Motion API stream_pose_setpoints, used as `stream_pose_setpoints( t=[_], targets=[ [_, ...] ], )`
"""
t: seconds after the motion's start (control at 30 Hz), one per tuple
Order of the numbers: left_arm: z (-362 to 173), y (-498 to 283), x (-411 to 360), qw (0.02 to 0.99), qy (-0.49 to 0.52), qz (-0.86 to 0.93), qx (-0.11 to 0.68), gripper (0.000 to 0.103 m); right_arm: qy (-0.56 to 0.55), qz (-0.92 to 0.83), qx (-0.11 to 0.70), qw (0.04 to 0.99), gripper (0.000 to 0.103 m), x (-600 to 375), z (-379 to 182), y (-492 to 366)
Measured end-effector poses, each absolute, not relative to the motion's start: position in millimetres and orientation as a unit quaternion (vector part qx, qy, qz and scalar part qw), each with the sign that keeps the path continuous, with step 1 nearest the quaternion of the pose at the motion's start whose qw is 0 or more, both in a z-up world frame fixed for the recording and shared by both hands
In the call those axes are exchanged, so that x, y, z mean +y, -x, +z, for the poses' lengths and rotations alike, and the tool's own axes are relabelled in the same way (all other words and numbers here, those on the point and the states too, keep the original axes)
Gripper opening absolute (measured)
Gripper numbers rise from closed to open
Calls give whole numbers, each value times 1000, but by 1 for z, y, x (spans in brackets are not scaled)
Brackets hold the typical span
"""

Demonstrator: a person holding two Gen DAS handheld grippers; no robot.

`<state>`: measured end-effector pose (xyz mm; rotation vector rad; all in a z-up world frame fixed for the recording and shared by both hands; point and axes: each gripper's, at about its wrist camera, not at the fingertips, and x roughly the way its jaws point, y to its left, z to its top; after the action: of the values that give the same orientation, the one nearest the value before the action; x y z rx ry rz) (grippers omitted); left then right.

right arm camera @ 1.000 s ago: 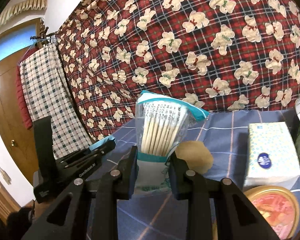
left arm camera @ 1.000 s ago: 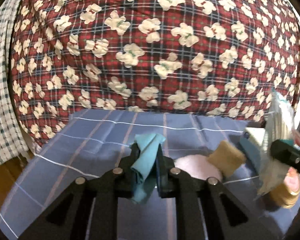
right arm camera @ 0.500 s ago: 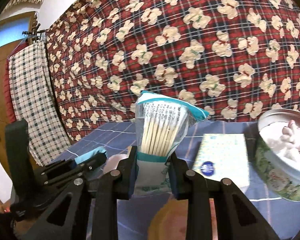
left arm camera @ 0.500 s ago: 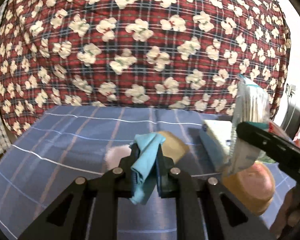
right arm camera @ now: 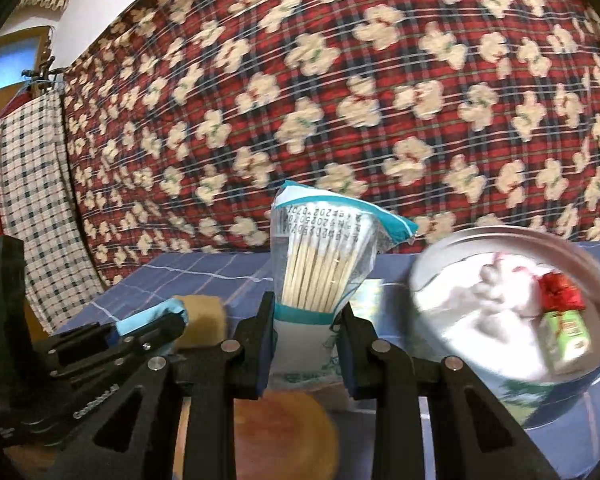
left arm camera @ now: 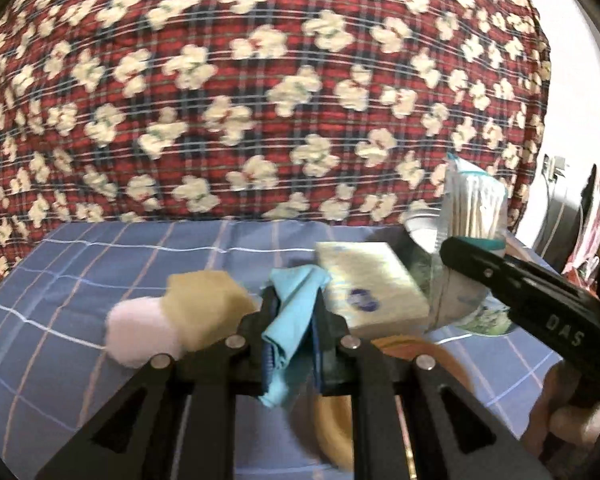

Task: Organize soft objects
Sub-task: 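Carry the teal cloth in the left tool and swab bag in the right tool over the tin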

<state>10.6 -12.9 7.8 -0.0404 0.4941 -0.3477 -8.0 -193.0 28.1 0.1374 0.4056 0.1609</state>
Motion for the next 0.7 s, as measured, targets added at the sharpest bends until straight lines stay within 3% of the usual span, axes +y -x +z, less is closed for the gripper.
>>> stream_pose_setpoints(
  t=[0.7],
  targets=[
    [34,-12,-176,940,3,-261,222,12,-69,-45,189,978,30,-337,30,5]
  ],
)
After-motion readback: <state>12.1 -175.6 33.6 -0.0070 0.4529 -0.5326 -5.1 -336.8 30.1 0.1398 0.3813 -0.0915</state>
